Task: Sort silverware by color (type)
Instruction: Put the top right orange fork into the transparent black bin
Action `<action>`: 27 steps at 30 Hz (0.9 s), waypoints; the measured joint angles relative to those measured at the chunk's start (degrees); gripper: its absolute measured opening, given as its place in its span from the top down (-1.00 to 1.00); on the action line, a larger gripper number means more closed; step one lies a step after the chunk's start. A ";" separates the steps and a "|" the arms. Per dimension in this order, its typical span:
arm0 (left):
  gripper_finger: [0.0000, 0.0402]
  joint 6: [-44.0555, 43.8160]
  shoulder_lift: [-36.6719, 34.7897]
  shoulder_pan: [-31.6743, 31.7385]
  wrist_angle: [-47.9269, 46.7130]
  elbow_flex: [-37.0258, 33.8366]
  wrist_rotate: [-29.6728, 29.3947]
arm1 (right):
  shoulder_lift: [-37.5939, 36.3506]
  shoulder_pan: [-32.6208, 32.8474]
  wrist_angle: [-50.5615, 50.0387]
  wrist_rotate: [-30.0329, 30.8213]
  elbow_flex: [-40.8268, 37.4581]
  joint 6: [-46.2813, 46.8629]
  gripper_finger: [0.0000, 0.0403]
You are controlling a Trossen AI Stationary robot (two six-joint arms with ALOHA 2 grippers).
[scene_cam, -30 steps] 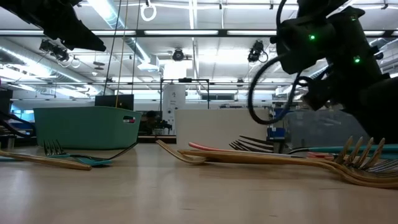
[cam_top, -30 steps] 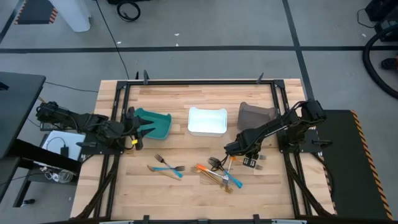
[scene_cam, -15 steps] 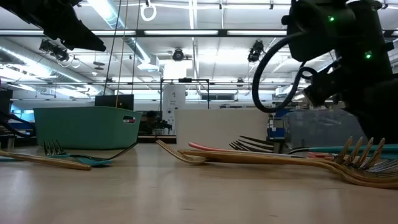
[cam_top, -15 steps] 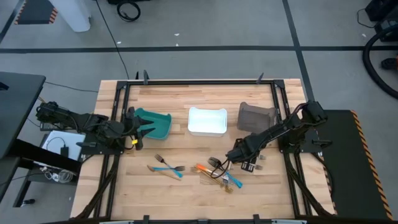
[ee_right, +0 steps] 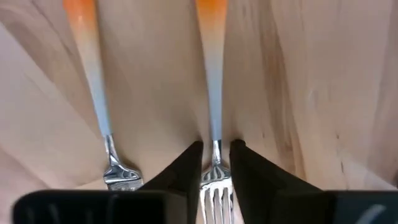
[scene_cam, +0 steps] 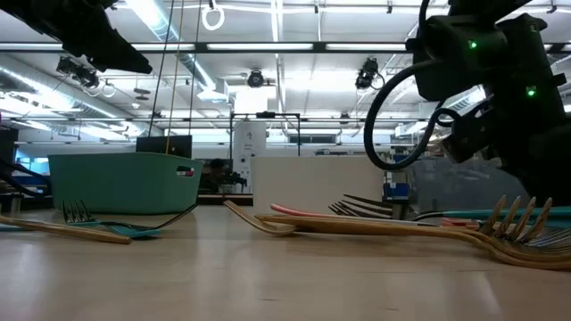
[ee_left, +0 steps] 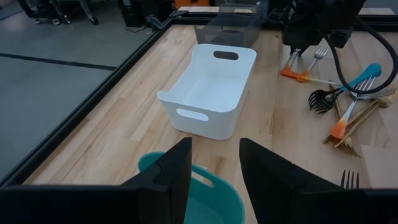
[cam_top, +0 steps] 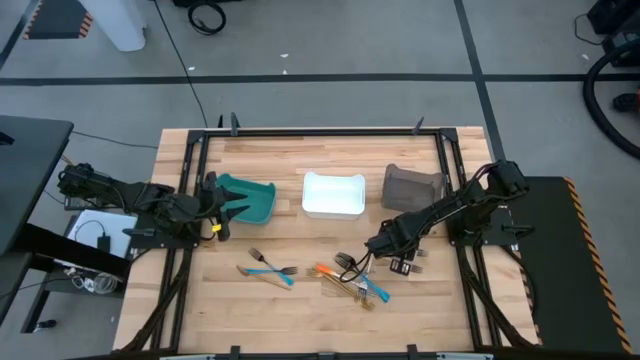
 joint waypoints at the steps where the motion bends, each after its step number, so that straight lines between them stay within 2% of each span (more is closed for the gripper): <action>1: 0.29 0.00 -0.02 0.00 0.02 0.00 0.02 | 0.04 -0.09 0.12 -0.22 0.00 -0.34 0.62; 8: 0.29 0.05 -0.02 0.00 0.02 0.00 0.00 | 0.08 -0.13 0.44 -0.81 -0.03 -1.31 0.94; 12: 0.29 1.53 -0.01 0.00 0.04 0.00 0.00 | 0.29 -0.11 -0.85 -0.71 0.60 -0.54 0.94; 21: 0.29 1.86 -0.02 -0.01 0.04 0.00 0.01 | 0.39 -0.33 -12.39 0.14 4.61 0.37 0.93; 27: 0.29 1.99 0.00 -0.02 0.04 0.00 0.02 | -0.15 -0.37 -13.60 0.58 6.35 0.47 0.93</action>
